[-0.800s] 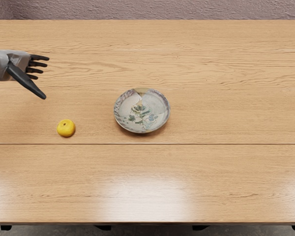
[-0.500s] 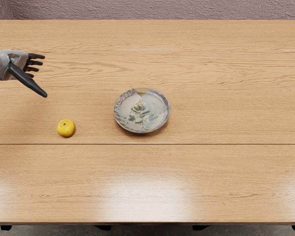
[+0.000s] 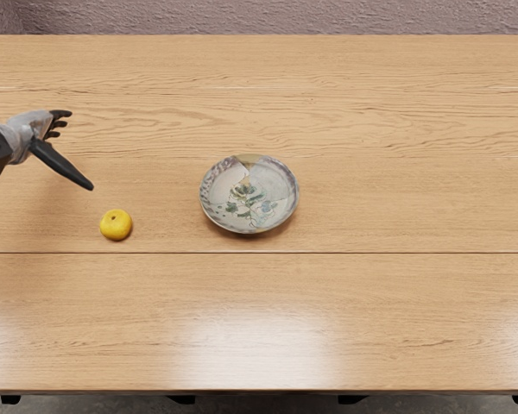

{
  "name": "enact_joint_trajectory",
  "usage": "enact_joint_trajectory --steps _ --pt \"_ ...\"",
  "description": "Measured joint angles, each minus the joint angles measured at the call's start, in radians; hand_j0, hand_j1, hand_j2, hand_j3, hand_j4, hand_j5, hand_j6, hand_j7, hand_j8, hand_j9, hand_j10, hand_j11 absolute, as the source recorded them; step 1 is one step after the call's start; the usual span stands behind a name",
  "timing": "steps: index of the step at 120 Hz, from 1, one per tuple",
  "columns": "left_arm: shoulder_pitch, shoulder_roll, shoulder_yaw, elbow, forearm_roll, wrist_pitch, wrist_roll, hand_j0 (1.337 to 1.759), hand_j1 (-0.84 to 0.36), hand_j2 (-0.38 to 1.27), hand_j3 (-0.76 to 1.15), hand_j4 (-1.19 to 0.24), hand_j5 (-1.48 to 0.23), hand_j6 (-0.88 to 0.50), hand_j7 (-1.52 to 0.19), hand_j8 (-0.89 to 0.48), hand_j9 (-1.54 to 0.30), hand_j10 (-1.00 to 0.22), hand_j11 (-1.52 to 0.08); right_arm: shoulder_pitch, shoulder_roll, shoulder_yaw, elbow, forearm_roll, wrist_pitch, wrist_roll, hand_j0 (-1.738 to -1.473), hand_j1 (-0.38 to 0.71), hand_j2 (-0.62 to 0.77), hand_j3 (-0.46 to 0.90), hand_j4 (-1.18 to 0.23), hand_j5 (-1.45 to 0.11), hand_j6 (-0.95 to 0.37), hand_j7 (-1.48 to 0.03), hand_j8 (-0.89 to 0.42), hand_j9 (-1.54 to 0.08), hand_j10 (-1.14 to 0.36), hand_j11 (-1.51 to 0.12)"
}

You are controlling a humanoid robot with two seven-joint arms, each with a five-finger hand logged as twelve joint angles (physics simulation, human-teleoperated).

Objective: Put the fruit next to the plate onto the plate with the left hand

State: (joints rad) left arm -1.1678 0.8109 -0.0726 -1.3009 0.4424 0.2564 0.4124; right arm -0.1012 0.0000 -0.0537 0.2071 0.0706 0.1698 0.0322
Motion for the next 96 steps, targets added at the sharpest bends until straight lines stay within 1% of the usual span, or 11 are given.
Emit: enact_joint_trajectory --steps 9,17,23,29,43,59,71,86,96 --pt "-0.006 -0.002 0.054 -0.069 0.006 0.137 -0.024 1.658 0.32 0.01 0.0 -0.03 -0.03 -0.03 -0.03 -0.03 -0.03 -0.03 -0.03 0.0 0.0 0.0 0.0 0.0 0.0 0.0 -1.658 -0.34 0.0 0.0 -0.01 -0.01 -0.01 -0.01 -0.01 -0.01 -0.01 -0.01" --pt "0.005 -0.004 0.085 -0.116 0.015 0.212 -0.035 1.658 0.32 0.01 0.0 -0.03 -0.04 -0.03 -0.04 -0.03 -0.04 -0.03 -0.04 0.0 0.0 0.0 0.0 0.0 0.0 0.0 -1.658 -0.34 0.0 0.0 -0.01 -0.01 -0.01 -0.01 -0.01 -0.01 -0.01 -0.01" --pt "0.006 0.005 0.102 -0.154 0.018 0.244 -0.042 1.658 0.32 0.01 0.0 -0.03 -0.03 -0.03 -0.03 -0.03 -0.03 -0.03 -0.03 0.0 0.0 0.0 0.0 0.0 0.0 0.0 -1.658 -0.34 0.0 0.0 -0.01 -0.01 -0.01 -0.01 -0.01 -0.01 -0.01 -0.01" --pt "0.007 0.013 0.123 -0.188 0.021 0.264 -0.061 1.658 0.32 0.01 0.0 -0.02 -0.03 -0.02 -0.03 -0.02 -0.03 -0.02 -0.03 0.0 0.0 0.0 0.0 0.0 0.0 0.0 -1.658 -0.34 0.0 0.0 -0.01 -0.01 -0.01 -0.01 -0.01 -0.01 -0.01 -0.01" --pt "0.008 0.015 0.168 -0.234 0.023 0.283 -0.086 1.658 0.33 0.0 0.0 -0.01 -0.02 -0.02 -0.02 -0.02 -0.02 -0.01 -0.02 0.0 0.0 0.0 0.0 0.0 0.0 0.0 -1.658 -0.34 0.0 0.0 -0.01 -0.01 -0.01 -0.01 -0.01 -0.01 -0.01 -0.01" --pt "0.019 -0.008 0.199 -0.256 0.027 0.291 -0.096 1.658 0.34 0.0 0.0 -0.01 -0.01 -0.01 -0.01 -0.01 -0.01 -0.01 -0.01 0.0 0.0 0.0 0.0 0.0 0.0 0.0 -1.658 -0.34 0.0 0.0 -0.01 -0.01 -0.01 -0.01 -0.01 -0.01 -0.01 -0.01" --pt "0.03 -0.015 0.214 -0.259 0.036 0.322 -0.111 1.658 0.33 0.0 0.0 -0.01 -0.02 -0.01 -0.02 -0.02 -0.02 -0.01 -0.02 0.0 0.0 0.0 0.0 0.0 0.0 0.0 -1.658 -0.34 0.0 0.0 -0.01 -0.01 -0.01 -0.01 -0.01 -0.01 -0.01 -0.01" --pt "0.045 -0.018 0.223 -0.256 0.053 0.345 -0.118 1.658 0.31 0.01 0.0 -0.04 -0.05 -0.04 -0.05 -0.04 -0.05 -0.04 -0.05 0.0 0.0 0.0 0.0 0.0 -0.001 0.0 -1.658 -0.34 0.0 0.0 -0.01 -0.01 -0.01 -0.01 -0.01 -0.01 -0.01 -0.01" --pt "0.049 -0.072 0.232 -0.249 0.061 0.35 -0.12 1.658 0.29 0.01 0.0 -0.05 -0.07 -0.05 -0.07 -0.05 -0.07 -0.05 -0.07 0.0 0.0 0.0 0.0 0.0 0.0 0.0 -1.658 -0.34 0.0 0.0 -0.01 -0.01 -0.01 -0.01 -0.01 -0.01 -0.01 -0.01"
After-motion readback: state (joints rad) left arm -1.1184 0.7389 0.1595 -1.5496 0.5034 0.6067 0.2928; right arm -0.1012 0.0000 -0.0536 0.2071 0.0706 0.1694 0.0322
